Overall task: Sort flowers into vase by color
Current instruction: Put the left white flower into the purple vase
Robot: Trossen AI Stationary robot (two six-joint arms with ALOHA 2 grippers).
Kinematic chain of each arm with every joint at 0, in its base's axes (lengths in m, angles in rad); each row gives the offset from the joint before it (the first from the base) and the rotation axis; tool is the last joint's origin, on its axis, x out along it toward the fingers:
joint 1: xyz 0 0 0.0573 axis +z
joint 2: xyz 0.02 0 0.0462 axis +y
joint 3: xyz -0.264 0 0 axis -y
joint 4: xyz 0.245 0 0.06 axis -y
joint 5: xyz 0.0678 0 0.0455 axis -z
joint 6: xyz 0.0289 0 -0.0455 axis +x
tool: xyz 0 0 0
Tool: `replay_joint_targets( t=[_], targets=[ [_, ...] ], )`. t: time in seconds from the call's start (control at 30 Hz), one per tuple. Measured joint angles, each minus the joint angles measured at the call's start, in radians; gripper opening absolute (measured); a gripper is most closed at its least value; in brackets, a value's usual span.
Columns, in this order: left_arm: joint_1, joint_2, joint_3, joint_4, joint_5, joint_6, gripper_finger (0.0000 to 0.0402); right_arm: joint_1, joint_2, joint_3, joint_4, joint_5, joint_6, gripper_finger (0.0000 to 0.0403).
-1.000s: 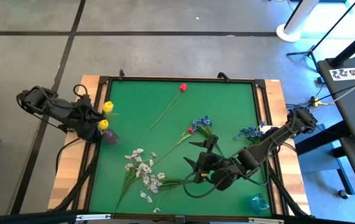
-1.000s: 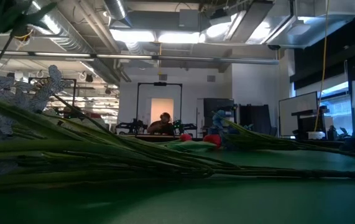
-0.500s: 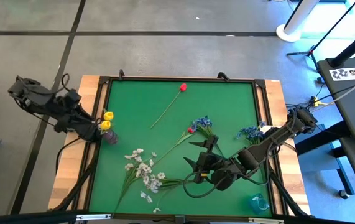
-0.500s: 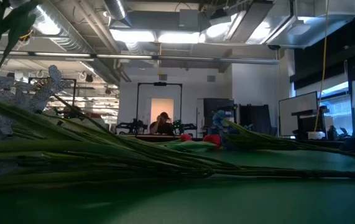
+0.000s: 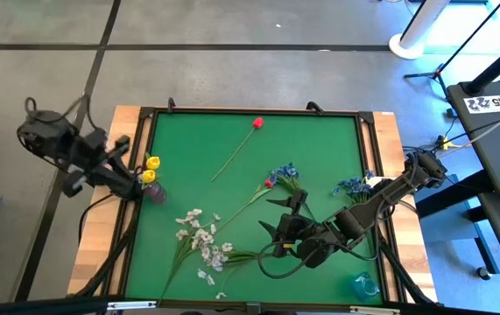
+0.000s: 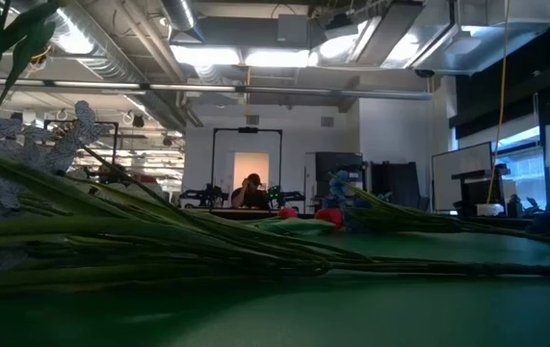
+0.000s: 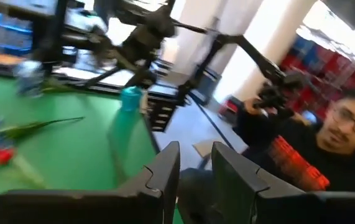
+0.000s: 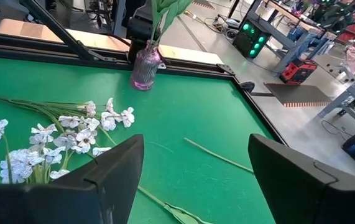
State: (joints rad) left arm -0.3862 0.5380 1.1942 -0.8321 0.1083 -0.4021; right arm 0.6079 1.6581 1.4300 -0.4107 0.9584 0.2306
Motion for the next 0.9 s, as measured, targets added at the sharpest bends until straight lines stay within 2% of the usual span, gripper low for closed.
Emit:
replay_joint_targets(
  t=[0.17, 0.33, 0.47, 0.6, 0.77, 0.9],
  targets=[
    [-0.009, 0.179, 0.000, 0.103, 0.127, 0.054, 0.0089, 0.000, 0.000, 0.000, 0.001, 0.001, 0.000, 0.0289],
    [-0.080, 0.330, 0.000, 0.142, 0.131, 0.056, 0.0089, 0.000, 0.000, 0.000, -0.002, 0.001, 0.000, 0.0289],
    [-0.172, 0.442, 0.000, 0.194, 0.071, 0.021, 0.0089, 0.000, 0.000, 0.000, -0.011, 0.002, 0.000, 0.0289],
    [-0.277, 0.542, 0.000, 0.193, -0.060, -0.077, 0.0089, 0.000, 0.000, 0.000, -0.034, 0.002, 0.000, 0.0289],
    [-0.405, 0.668, 0.000, 0.178, -0.239, -0.309, 0.0089, 0.000, 0.000, 0.000, -0.043, 0.002, -0.001, 0.0289],
    [-0.484, 0.782, 0.000, 0.087, -0.331, -0.554, 0.0102, 0.000, 0.000, 0.000, -0.052, 0.002, -0.003, 0.0289]
  ],
)
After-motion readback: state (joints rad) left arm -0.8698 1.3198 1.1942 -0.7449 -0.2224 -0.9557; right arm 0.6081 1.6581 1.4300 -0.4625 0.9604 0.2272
